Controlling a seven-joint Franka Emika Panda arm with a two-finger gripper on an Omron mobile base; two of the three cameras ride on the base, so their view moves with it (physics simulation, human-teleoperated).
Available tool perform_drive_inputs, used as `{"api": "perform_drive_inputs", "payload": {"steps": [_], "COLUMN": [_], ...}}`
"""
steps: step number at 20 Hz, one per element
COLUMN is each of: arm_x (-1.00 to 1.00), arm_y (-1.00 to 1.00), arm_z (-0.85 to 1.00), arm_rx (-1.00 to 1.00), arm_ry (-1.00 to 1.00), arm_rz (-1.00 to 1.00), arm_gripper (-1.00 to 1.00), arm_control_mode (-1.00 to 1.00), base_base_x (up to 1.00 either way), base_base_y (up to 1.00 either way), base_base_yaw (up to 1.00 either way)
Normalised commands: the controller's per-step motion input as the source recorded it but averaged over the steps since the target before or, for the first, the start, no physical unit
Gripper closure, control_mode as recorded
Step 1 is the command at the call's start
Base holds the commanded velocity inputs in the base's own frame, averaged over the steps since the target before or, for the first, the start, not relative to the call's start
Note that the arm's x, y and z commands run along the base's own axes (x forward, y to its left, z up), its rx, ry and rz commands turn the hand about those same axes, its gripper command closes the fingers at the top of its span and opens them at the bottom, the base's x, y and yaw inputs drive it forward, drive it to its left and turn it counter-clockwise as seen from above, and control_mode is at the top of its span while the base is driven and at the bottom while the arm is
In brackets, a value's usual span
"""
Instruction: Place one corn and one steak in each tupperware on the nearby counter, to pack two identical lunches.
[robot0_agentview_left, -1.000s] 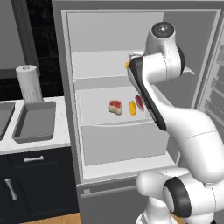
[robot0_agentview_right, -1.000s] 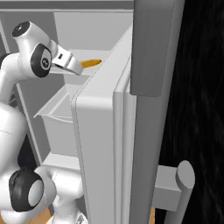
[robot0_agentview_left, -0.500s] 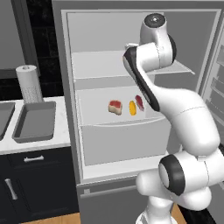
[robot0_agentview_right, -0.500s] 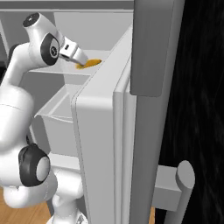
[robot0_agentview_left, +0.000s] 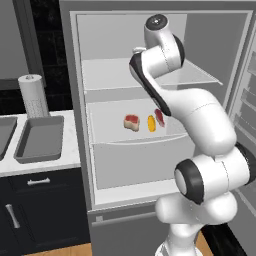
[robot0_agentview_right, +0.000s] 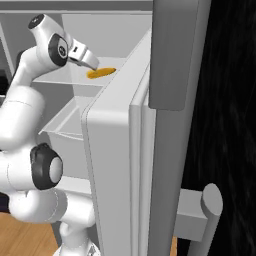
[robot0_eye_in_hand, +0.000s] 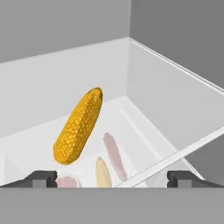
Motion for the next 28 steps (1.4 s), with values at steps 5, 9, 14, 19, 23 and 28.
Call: {"api": "perform_drive_inputs", "payload": {"steps": [5, 9, 14, 19, 23, 28], "arm_x": [0.33, 0.35, 0.28, 0.27, 0.18, 0.05], "arm_y": [0.08, 0.0, 0.0, -0.01, 0.0, 0.0], "arm_z": [-0.01, -0.09, -0.28, -0.33, -0.06, 0.0], "arm_rx": [-0.01, 0.0, 0.03, 0.03, 0.0, 0.0], "arm_ry": [0.0, 0.0, 0.0, 0.0, 0.0, -0.02], "arm_rz": [-0.04, -0.01, 0.0, -0.01, 0.0, 0.0], "arm_gripper": [-1.0, -1.0, -1.0, -1.0, -1.0, -1.0], "arm_control_mode": [-1.0, -1.0, -1.0, -1.0, -1.0, -1.0], "base_base_x": [0.0, 0.0, 0.0, 0.0, 0.0, 0.0], "base_base_y": [0.0, 0.0, 0.0, 0.0, 0.0, 0.0], "base_base_yaw": [0.0, 0.0, 0.0, 0.0, 0.0, 0.0]}}
